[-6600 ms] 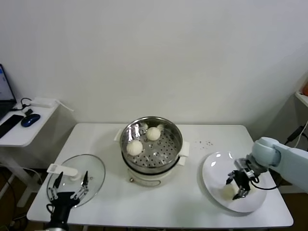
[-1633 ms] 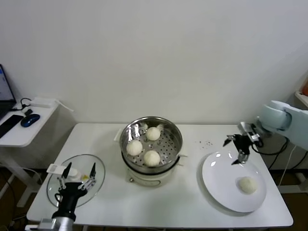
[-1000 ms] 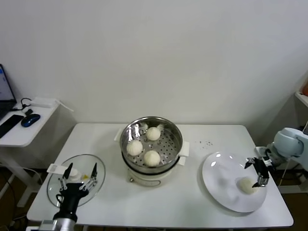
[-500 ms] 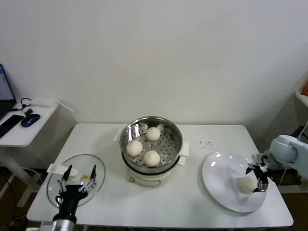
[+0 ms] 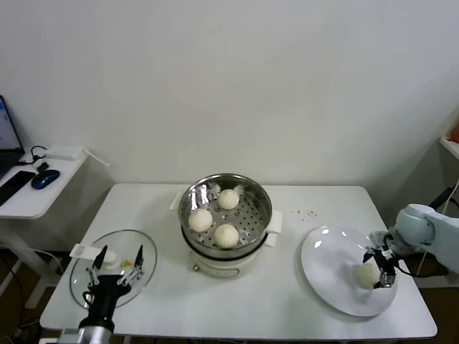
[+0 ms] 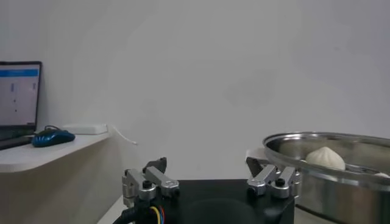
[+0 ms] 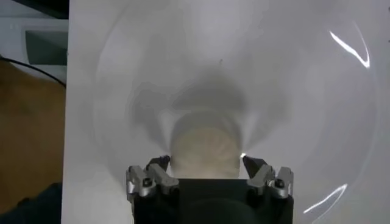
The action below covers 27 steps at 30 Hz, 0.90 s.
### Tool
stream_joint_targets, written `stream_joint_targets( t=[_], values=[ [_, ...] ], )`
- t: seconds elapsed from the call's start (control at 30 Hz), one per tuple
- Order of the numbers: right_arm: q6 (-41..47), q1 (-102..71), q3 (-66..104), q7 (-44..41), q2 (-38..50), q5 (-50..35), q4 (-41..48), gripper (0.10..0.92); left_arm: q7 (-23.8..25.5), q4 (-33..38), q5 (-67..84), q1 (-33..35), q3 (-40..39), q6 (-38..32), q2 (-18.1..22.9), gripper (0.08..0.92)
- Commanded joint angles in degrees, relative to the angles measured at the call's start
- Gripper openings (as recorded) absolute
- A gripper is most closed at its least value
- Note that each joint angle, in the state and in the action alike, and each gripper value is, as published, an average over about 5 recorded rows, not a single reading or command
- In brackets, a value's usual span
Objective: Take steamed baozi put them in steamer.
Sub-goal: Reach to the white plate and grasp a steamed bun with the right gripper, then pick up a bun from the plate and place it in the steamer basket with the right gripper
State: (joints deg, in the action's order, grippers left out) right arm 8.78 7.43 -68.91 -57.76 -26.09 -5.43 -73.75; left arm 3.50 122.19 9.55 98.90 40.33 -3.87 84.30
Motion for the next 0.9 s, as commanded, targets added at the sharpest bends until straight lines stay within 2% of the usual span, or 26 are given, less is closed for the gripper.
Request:
stream_joint_targets(
  t=[0.03, 0.2, 0.33, 0.63, 0.9],
  values=[
    [-0.1, -0.2, 0.2, -0.7, -0.5, 0.4, 0.5, 0.756, 0.0, 0.0, 0.0, 0.0, 0.0, 0.1, 0.0, 0.823],
    [-0.1, -0.2, 0.2, -0.8, -0.5, 0.3, 0.3, 0.670, 0.0, 0.0, -0.1, -0.1, 0.0, 0.1, 0.0, 0.823],
    [-0.1, 0.9, 0.0, -0.8, -0.2, -0.3, -0.2, 0.632, 0.0, -0.1, -0.1, -0.1, 0.0, 0.1, 0.0, 0.823],
    [0.5, 12.9, -5.8, -2.1, -0.6, -5.5, -3.3, 0.625, 0.0, -0.1, 0.0, -0.5, 0.1, 0.0, -0.1, 0.823],
    [1.8, 35.6, -21.7, -2.8, -7.2, -17.5, -6.2, 0.627, 0.0, -0.6, -1.3, -1.0, -0.1, -0.4, -0.2, 0.823]
  ],
)
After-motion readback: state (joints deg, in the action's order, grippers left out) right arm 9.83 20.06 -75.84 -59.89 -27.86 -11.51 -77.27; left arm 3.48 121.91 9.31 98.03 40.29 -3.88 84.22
